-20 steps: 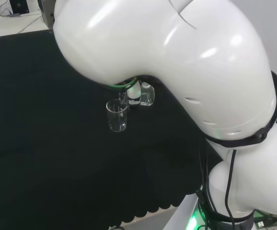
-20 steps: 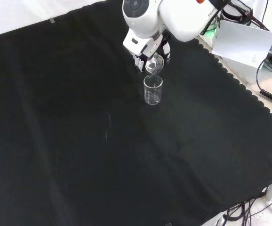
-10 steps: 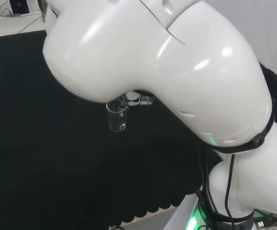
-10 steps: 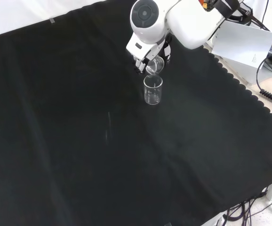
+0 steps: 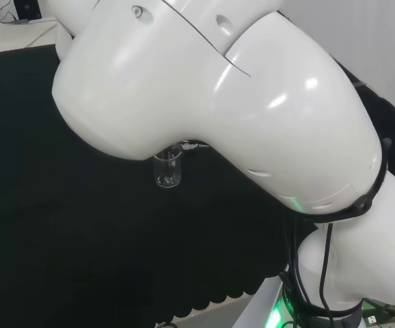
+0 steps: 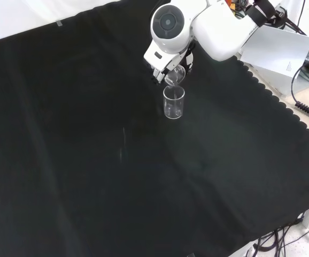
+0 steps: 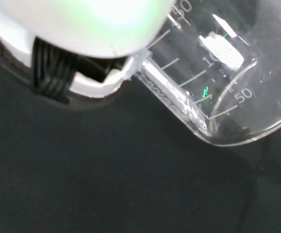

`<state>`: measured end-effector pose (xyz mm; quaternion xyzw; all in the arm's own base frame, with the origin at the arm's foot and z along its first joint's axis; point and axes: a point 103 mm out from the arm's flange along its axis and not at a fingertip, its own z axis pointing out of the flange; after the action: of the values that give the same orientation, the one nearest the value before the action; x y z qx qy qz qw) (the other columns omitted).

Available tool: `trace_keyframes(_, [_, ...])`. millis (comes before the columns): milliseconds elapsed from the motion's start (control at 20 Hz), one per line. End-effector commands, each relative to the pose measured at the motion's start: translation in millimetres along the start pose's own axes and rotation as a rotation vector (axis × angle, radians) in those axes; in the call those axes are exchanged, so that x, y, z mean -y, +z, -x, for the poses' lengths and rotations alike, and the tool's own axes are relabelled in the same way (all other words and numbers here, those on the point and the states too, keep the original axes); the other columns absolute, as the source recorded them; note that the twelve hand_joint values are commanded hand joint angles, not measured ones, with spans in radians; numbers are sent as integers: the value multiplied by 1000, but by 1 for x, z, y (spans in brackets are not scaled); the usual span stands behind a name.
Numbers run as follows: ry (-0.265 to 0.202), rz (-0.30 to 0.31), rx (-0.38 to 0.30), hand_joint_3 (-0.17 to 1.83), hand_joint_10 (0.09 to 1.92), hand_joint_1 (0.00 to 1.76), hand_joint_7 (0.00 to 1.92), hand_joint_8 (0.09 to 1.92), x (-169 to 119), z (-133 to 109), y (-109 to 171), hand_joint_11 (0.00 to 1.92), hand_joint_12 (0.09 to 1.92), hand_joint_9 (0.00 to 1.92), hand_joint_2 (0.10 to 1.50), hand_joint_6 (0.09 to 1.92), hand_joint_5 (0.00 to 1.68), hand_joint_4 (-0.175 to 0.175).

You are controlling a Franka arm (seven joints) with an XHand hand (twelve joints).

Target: Pour the water from the handheld beaker into the one on the table.

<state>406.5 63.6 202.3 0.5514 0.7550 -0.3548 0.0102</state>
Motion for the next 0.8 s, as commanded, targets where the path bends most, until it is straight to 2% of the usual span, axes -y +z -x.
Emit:
trace_keyframes(50, [10,-12,17,671,87,1443,1440,335,-1,0,0,1482,574,1667,558,223,1487,-175])
trace_keyframes(550, [19,-18,32,670,87,1443,1441,333,-3,0,-3,1482,574,1666,559,221,1487,-175])
trace_keyframes(800, [26,-31,71,668,87,1443,1441,330,-5,-7,-10,1482,574,1665,560,220,1487,-175])
